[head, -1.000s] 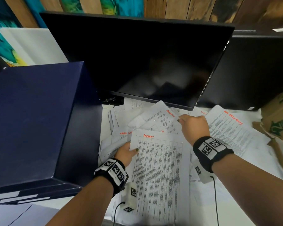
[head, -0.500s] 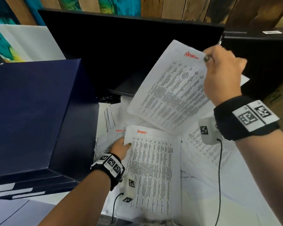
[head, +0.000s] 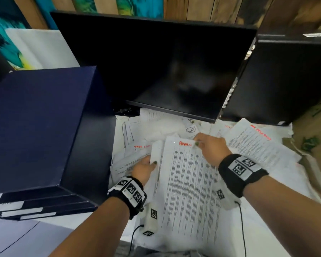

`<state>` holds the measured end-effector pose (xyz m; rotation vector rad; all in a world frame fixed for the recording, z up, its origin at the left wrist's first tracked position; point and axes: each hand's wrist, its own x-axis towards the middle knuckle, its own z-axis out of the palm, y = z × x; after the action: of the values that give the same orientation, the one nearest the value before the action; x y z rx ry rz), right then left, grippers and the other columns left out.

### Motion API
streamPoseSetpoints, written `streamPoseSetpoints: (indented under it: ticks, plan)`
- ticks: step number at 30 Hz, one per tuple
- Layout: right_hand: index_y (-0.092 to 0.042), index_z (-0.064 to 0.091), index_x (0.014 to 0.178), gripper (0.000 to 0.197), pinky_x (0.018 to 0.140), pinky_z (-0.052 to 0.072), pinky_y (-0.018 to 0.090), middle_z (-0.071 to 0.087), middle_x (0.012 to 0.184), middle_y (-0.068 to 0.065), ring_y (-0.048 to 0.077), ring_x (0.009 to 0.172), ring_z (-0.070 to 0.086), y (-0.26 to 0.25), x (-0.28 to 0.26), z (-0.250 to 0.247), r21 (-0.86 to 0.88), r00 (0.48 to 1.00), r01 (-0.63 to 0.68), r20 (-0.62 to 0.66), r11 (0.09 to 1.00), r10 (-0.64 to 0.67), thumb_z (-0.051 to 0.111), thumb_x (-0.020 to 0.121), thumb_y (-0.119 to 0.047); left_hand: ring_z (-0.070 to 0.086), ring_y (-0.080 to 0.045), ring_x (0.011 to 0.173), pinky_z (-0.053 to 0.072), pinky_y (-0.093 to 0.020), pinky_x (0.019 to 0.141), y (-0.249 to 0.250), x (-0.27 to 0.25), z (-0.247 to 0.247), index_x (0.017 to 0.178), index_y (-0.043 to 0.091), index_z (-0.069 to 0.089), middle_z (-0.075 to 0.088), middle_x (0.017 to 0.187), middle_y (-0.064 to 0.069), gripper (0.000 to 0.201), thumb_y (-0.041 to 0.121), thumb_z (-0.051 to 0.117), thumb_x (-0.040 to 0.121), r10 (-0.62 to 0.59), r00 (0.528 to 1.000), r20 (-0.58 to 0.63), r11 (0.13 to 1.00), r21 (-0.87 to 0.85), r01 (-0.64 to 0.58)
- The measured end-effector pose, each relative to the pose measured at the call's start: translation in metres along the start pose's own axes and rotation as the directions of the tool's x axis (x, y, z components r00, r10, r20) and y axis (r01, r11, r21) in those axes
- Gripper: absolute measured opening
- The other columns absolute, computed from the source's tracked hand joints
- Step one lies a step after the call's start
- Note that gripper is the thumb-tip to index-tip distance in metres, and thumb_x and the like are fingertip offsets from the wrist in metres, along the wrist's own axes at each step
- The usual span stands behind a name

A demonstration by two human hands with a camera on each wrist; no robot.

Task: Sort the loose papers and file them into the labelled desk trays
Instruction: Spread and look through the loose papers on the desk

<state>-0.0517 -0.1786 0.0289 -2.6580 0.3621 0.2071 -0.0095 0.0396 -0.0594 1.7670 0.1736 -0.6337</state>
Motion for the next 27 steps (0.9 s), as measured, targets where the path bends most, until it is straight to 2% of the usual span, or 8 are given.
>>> streamPoseSetpoints:
  ticks: [4,6,8,12,16,20,23,27]
  plan:
    - [-0.022,0.056,0.105,0.026,0.095,0.035,0.037,0.066,0.098,-0.003,0.021,0.085,0.058,0.006,0.003,0.033,0.010,1.000,-0.003,-0.004,1.000,0.003,0.036,0.097,-0.007,0.048,-0.016,0.123,0.037,-0.022,0.100,0.007,-0.015,0.008,0.128,0.021,0.051,0.055,0.123,0.005,0.031,0.029,0.045,0.098,0.025,1.000,-0.014,0.998,0.050,-0.025]
    - [-0.023,0.056,0.103,0.023,0.094,0.034,0.037,0.066,0.101,-0.003,0.019,0.085,0.055,0.006,0.003,0.044,0.037,1.000,0.016,-0.026,0.999,-0.015,0.037,0.099,-0.012,0.054,-0.012,0.115,0.043,-0.018,0.084,0.004,-0.018,0.011,0.117,0.024,0.056,0.060,0.114,0.012,0.022,0.027,0.052,0.095,0.070,0.997,0.025,0.997,0.039,-0.071]
    - [-0.027,0.055,0.105,0.017,0.094,0.032,0.036,0.061,0.108,-0.005,0.017,0.096,0.051,0.006,0.003,0.052,0.042,0.994,0.057,-0.096,0.998,-0.052,0.044,0.097,-0.018,0.059,-0.016,0.112,0.044,-0.020,0.082,-0.002,-0.017,0.011,0.119,0.018,0.056,0.065,0.113,0.007,0.028,0.018,0.057,0.092,0.118,0.992,0.052,0.987,0.106,-0.123]
    - [-0.029,0.038,0.137,0.050,0.105,0.025,0.038,0.045,0.135,-0.005,0.018,0.125,0.039,0.010,0.004,0.061,0.003,0.996,0.071,-0.059,0.997,-0.070,0.055,0.090,-0.035,0.057,-0.012,0.105,0.042,-0.021,0.083,-0.004,-0.016,0.010,0.125,0.015,0.051,0.062,0.114,0.004,0.032,0.006,0.050,0.094,0.128,0.991,0.033,0.982,0.133,-0.131]
    - [-0.027,0.040,0.135,0.045,0.098,0.029,0.038,0.055,0.126,-0.003,0.019,0.116,0.047,0.018,0.001,0.065,-0.086,0.996,0.089,0.027,0.992,-0.087,0.052,0.091,-0.032,0.058,-0.023,0.108,0.048,-0.031,0.091,-0.003,-0.012,0.002,0.120,0.008,0.054,0.063,0.118,-0.008,0.033,-0.005,0.046,0.091,0.076,0.989,0.130,0.993,0.076,-0.086]
    - [-0.026,0.039,0.132,0.039,0.096,0.030,0.037,0.053,0.123,-0.004,0.019,0.113,0.047,0.019,-0.013,0.075,-0.210,0.986,0.164,0.036,0.964,-0.160,0.047,0.094,-0.024,0.058,-0.021,0.092,0.049,-0.021,0.073,0.008,-0.007,-0.010,0.104,0.007,0.063,0.062,0.099,-0.002,0.038,-0.015,0.039,0.083,0.093,0.995,0.019,0.989,0.114,-0.095]
    - [-0.026,0.036,0.135,0.042,0.100,0.028,0.038,0.050,0.125,-0.005,0.018,0.115,0.044,0.019,-0.022,0.083,-0.229,0.984,0.179,0.048,0.957,-0.173,0.045,0.094,-0.020,0.053,-0.024,0.117,0.047,-0.031,0.096,0.003,0.009,-0.023,0.113,0.017,0.065,0.054,0.129,0.001,0.043,-0.008,0.045,0.084,0.258,0.948,-0.186,0.887,0.434,-0.156]
    - [-0.026,0.034,0.135,0.044,0.103,0.023,0.036,0.048,0.126,-0.006,0.017,0.117,0.041,0.022,-0.027,0.086,-0.213,0.984,0.177,0.041,0.961,-0.172,0.044,0.093,-0.018,0.030,-0.020,0.138,0.026,-0.039,0.115,-0.007,0.024,-0.037,0.140,0.027,0.039,0.035,0.149,0.005,0.055,0.028,0.058,0.088,0.235,0.958,-0.164,0.648,0.761,-0.028]
